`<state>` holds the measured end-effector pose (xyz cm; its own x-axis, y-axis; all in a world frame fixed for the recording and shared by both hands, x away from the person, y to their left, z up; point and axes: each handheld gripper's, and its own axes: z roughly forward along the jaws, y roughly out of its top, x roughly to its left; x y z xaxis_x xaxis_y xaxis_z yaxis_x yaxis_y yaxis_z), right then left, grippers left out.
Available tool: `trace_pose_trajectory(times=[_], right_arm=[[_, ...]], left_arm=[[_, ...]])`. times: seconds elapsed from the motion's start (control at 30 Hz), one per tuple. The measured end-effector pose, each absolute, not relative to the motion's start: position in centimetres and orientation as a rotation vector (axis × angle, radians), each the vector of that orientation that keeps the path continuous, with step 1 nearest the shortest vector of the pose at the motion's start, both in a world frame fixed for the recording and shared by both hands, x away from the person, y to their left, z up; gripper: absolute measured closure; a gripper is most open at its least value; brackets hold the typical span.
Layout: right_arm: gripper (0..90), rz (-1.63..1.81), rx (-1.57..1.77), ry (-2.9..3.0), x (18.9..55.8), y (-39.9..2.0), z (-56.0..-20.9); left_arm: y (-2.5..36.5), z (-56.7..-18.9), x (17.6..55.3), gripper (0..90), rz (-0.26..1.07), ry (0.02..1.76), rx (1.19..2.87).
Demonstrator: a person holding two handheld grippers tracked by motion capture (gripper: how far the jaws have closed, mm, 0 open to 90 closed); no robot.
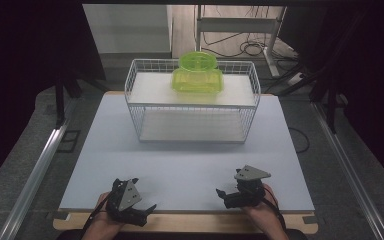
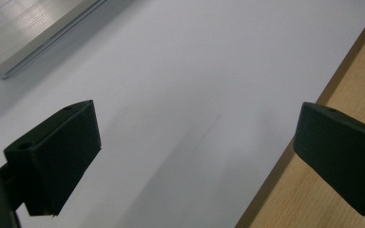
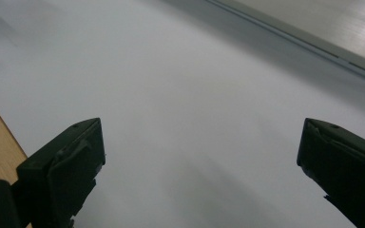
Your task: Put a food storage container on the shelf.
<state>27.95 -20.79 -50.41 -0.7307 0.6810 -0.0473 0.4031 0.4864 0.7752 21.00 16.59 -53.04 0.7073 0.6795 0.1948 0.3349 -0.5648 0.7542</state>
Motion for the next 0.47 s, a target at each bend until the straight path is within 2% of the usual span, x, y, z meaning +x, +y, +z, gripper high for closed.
trace_pose_trajectory(times=[0.47], right_arm=[[2.5, 1.034, 0.928, 2.475, 28.2, -20.1, -51.9]], left_arm=[[16.6, -53.1, 21.1, 1.6, 0.625, 0.771, 2.2]])
